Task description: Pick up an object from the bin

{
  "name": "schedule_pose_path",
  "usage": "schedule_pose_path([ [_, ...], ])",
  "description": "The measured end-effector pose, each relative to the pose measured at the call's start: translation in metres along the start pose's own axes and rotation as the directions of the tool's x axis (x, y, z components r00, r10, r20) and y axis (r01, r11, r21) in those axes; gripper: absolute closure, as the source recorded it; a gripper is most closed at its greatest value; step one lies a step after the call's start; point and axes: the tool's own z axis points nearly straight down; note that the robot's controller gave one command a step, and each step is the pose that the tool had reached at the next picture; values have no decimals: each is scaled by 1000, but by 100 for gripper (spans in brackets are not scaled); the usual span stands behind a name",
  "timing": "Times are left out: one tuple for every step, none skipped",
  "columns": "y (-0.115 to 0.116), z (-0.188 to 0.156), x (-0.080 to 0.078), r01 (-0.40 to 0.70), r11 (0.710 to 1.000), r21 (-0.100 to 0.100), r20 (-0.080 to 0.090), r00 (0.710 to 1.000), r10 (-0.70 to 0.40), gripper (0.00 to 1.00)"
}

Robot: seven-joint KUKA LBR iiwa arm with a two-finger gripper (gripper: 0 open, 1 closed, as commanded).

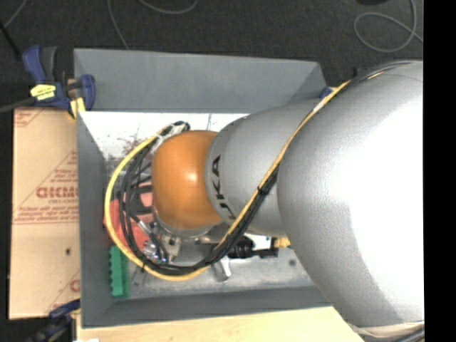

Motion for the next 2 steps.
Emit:
schedule_pose_path([
  [7,42,-5,-93,996,1,2,996,93,0],
  [-7,67,-11,-148,989,-2,0,989,148,100],
])
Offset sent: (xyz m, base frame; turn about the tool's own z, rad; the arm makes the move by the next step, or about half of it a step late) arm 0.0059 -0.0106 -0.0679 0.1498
